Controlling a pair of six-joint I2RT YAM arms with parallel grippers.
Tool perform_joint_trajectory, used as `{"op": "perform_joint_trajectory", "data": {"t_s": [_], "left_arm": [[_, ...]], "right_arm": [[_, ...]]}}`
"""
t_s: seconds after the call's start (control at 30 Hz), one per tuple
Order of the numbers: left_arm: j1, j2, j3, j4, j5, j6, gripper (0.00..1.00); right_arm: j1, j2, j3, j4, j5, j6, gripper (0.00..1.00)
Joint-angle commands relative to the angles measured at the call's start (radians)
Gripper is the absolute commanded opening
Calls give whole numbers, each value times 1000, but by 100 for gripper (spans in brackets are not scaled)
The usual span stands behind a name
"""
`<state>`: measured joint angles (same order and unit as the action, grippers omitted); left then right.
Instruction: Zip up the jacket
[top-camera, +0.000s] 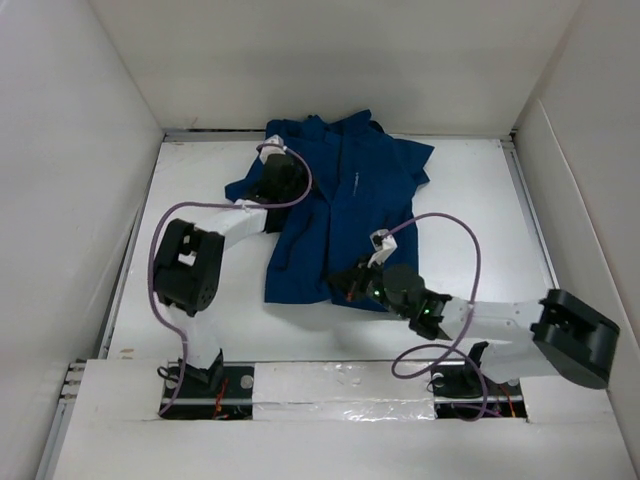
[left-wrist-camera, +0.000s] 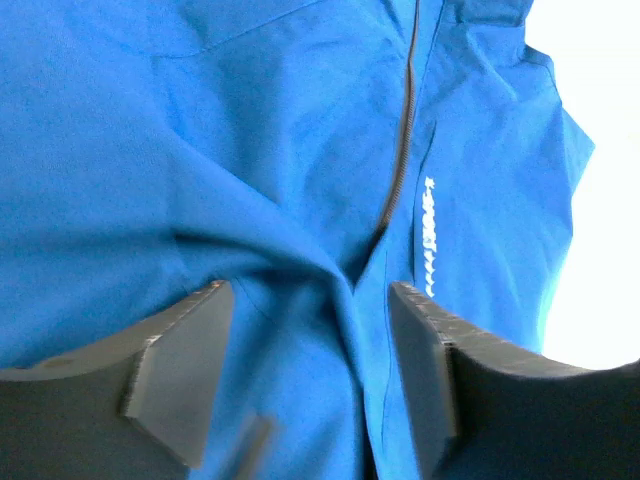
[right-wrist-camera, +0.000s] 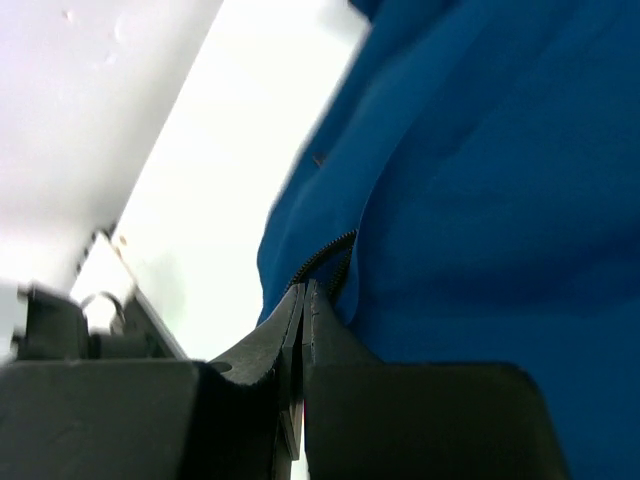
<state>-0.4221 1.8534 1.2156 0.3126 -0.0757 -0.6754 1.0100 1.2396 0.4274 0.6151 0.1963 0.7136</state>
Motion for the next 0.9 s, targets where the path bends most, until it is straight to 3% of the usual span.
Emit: {"op": "perform_joint_trajectory", "data": {"t_s": [0.0,0.07,0.2,0.33,0.37,0.43,0.5,0.6,0.63,0.73,0.87], "left_arm": [[5,-205,-109,-29,-85,53,66],[-9,-313,-277,-21,-139,37,72],[-90,-694,-600,17,-185,-74,70],[-274,-1012,-806,-73,-252,-255,54],[-314,-1074,-849,-145,-268,-298,44],[-440,-1207,-884,-223,-304,-436,43],[-573,-1270,-936,-248,-314,-592,42],[-742,-1284,-982,-293,-439,-761,43],[-855,-1281,-987,-302,-541,-859,45],[-1001,-1225,-978,-328,-680,-995,56],[-1040,-1119,-932,-342,-731,-1065,61]], "right_arm": [[25,118,83,269,132,63,0],[25,217,103,340,153,79,0],[35,261,117,360,141,89,0],[44,218,83,322,158,86,0],[55,206,76,315,169,87,0],[55,179,44,307,190,96,0],[65,170,33,295,195,99,0],[78,150,28,261,195,103,0],[88,137,24,255,209,103,0],[98,115,19,232,227,99,0],[107,74,8,207,233,98,0]]}}
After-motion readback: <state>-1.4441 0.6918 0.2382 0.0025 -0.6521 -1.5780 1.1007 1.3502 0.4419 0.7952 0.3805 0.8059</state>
